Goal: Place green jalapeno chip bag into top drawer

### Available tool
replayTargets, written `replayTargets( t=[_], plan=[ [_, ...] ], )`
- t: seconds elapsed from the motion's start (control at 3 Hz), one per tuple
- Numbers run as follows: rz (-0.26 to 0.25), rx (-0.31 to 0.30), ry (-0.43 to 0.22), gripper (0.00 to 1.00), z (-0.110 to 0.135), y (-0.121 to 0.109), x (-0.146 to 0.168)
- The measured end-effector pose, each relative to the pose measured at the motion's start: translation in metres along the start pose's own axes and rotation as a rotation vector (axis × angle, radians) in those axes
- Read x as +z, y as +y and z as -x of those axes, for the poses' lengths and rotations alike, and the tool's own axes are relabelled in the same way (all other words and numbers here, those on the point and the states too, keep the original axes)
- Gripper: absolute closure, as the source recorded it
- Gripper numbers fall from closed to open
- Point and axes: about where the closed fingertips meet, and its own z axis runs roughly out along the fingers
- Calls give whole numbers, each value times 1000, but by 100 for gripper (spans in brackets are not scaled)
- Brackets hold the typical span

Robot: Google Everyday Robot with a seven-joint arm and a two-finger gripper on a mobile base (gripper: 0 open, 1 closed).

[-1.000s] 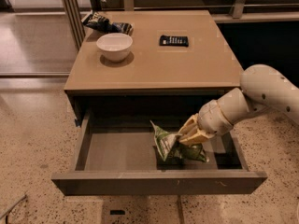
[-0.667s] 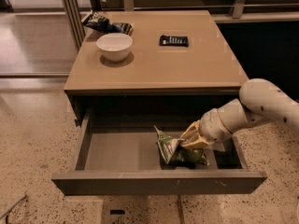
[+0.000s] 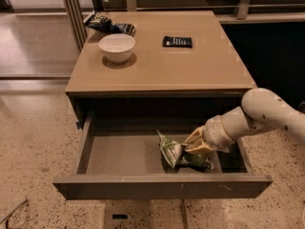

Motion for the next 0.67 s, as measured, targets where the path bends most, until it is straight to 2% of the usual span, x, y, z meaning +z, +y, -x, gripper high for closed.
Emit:
replayTargets(
  t=[0.67],
  plan=[
    [0, 0, 0, 35, 0, 0, 0]
  ],
)
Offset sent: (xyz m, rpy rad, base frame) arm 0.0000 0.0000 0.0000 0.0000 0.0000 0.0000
